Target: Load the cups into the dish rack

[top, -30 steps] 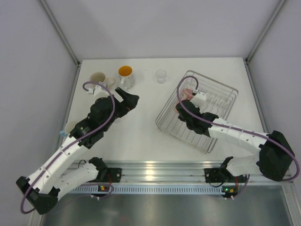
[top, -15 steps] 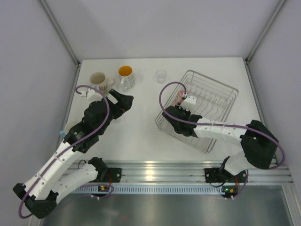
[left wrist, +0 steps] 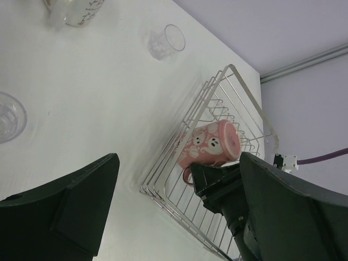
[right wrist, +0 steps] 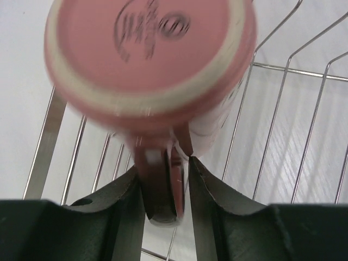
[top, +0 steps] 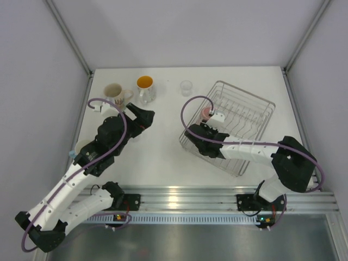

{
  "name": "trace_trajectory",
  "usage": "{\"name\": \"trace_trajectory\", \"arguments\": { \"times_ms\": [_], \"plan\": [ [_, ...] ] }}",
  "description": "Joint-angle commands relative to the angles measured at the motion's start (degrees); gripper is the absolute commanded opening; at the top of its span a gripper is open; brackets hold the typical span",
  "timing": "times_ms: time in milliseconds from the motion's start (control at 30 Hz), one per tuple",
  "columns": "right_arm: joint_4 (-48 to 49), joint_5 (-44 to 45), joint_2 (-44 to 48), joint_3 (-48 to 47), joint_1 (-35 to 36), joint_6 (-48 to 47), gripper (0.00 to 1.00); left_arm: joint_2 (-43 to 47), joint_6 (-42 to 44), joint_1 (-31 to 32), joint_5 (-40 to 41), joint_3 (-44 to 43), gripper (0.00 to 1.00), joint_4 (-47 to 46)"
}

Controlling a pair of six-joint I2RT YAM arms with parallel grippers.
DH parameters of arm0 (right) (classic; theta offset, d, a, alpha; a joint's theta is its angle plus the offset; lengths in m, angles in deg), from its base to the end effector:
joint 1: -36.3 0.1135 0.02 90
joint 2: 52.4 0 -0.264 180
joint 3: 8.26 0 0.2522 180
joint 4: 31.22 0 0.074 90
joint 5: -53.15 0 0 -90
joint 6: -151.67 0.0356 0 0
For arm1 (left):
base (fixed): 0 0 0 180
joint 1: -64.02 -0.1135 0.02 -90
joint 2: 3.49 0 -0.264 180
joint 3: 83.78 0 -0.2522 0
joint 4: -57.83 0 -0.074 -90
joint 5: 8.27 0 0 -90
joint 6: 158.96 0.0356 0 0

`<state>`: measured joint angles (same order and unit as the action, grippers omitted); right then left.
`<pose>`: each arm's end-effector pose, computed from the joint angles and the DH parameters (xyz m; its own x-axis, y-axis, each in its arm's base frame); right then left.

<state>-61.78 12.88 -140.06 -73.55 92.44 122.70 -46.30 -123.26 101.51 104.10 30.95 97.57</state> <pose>0.1902 0.2347 0.2039 -0.4607 0.3283 -0.8246 0.2531 0.9391 0.2325 0.1364 -0.0875 0.3575 -0.3604 -0.6700 -0.6490 -0.0312 0.7041 -0.7095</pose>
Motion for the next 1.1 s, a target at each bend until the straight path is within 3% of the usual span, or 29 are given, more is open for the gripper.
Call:
{"name": "trace_trajectory", "arguments": {
  "times_ms": [0,367,733,1067],
  "plan": [
    [-0.8,0.6,-0.7,-3.7,1.3,1.5,0.36,-0.6,-1.2,-0.3,0.3,-2.0,0.98,0.8],
    [-4.1,1.3,-1.1,-5.5,1.3,-0.3,0.42,-2.9,-0.1,-0.2,-1.1,-2.5,0.98,-0.5],
    [2.7,-1.9,4.6,1.1,0.6,-12.5,0.39,-6.2,2.2,-0.2,-3.6,-3.6,0.98,-0.7],
    [12.9,-5.2,13.8,10.4,0.2,-27.6,0.43,-7.6,1.6,-0.3,-5.7,-2.5,0.98,-2.2]
  ]
}}
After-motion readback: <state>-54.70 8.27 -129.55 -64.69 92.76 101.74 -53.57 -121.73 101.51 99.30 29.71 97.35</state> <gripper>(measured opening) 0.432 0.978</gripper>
